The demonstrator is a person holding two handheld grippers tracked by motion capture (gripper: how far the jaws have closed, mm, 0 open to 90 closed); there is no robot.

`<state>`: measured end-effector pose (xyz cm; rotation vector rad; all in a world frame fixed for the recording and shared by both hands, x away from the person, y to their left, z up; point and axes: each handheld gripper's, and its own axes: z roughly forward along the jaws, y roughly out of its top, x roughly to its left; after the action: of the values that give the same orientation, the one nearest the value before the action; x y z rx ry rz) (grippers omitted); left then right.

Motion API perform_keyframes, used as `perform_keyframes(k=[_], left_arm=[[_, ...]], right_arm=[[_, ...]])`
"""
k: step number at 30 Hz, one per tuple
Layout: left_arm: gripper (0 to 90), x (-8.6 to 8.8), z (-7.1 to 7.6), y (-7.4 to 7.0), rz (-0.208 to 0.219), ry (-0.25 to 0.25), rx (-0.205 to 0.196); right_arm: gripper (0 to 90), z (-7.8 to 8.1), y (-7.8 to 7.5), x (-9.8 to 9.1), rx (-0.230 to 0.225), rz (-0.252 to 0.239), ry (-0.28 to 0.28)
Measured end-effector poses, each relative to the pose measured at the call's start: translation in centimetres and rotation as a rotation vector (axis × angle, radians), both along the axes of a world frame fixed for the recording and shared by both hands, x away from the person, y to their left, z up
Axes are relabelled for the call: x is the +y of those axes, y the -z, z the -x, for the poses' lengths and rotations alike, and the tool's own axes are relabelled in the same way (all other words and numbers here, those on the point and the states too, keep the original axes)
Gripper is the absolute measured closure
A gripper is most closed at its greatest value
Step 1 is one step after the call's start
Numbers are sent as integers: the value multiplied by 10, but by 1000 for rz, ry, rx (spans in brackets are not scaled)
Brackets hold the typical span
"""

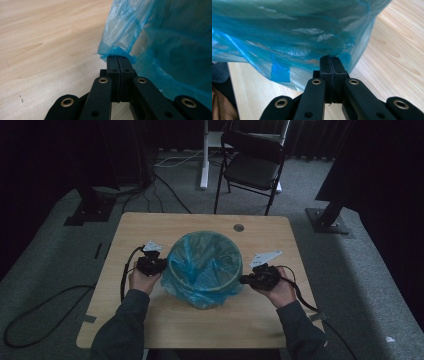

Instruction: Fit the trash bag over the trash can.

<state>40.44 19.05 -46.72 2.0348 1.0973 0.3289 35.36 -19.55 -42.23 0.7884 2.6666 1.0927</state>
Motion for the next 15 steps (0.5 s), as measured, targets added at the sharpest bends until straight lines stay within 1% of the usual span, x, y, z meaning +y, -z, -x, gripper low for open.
perform_keyframes(k=[1, 2, 3, 5, 6, 8, 9, 10, 11, 12, 15], left_arm=[[890, 0, 0, 1, -13, -2, 4], [889, 1, 0, 1, -14, -6, 5], [880, 3, 0, 0, 6, -11, -2], [791, 7, 3, -6, 39, -23, -22], [751, 10, 4, -9, 64, -22, -33], [698, 15, 7, -15, 88, -23, -52], [678, 17, 8, -18, 104, -20, -64], [654, 17, 8, -18, 104, -20, -64], [654, 22, 11, -26, 133, -28, -87], [610, 24, 11, -30, 143, -28, -98], [580, 30, 15, -41, 179, -27, -129]], right_arm=[[900, -1, 1, -1, 1, 12, 10], [900, -2, 2, -2, 5, 17, 16], [900, -2, 3, -3, 10, 15, 20], [882, -2, 3, -6, 12, 1, 25], [827, -2, 2, -7, 9, -13, 20], [767, -1, 1, -10, 3, -28, 15], [744, -1, 0, -10, 4, -34, 16], [744, -1, 0, -10, 4, -34, 16], [722, 0, -1, -11, -1, -41, 16], [678, 0, -3, -12, -6, -52, 11], [641, 1, -5, -12, -11, -57, 11]])
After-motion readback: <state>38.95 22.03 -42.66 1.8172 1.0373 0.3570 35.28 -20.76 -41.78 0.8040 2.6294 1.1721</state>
